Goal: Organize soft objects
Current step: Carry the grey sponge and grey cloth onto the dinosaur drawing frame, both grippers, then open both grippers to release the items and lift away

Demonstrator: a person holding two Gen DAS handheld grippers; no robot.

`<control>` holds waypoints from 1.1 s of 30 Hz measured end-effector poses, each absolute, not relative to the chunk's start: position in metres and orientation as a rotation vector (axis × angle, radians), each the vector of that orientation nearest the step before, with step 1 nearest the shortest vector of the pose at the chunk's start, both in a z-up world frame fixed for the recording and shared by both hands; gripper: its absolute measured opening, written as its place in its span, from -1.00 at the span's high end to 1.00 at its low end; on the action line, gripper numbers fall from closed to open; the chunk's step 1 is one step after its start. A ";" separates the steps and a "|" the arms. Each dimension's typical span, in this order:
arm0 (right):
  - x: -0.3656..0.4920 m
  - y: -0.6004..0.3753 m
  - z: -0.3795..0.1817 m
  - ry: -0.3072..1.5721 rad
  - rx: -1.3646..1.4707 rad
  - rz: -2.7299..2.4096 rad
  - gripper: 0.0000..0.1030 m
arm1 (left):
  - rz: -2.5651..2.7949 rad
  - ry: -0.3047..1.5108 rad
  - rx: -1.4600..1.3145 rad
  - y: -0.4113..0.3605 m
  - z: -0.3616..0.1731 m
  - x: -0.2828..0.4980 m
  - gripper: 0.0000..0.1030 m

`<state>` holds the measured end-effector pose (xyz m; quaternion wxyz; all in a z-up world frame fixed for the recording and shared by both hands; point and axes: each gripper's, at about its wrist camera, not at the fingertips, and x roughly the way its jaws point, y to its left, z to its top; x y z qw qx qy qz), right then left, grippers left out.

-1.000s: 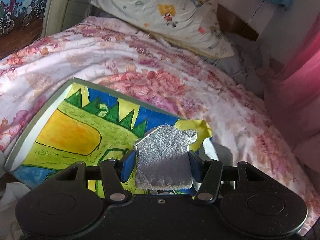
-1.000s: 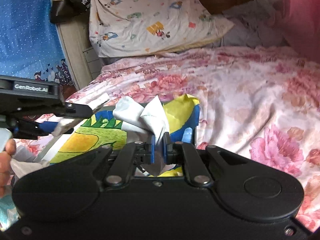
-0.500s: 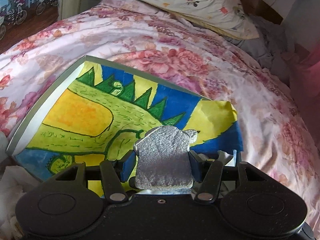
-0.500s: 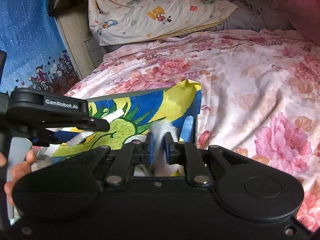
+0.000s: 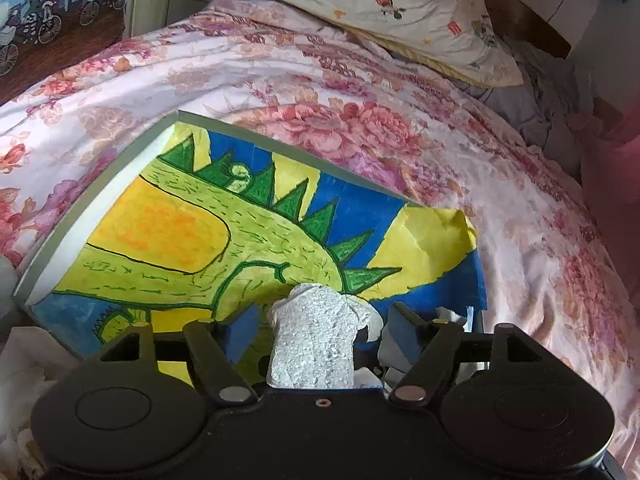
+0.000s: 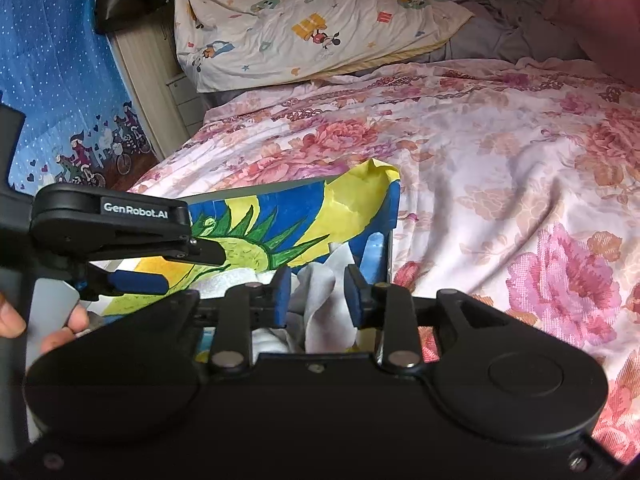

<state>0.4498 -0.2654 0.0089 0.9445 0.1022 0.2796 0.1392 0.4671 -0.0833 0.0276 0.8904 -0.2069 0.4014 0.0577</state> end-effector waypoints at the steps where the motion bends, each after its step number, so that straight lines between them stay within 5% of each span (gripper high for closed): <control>1: 0.449 -0.266 0.010 0.566 0.210 0.283 0.49 | 0.120 0.819 -0.431 -0.082 0.030 0.464 -0.52; 20: 0.347 -0.289 0.096 0.383 0.270 0.261 -0.90 | 0.020 0.516 -0.382 -0.066 0.128 0.320 -0.98; 33: 0.247 -0.275 0.148 0.316 0.276 0.314 -0.99 | 0.008 0.304 -0.274 -0.057 0.161 0.188 -0.98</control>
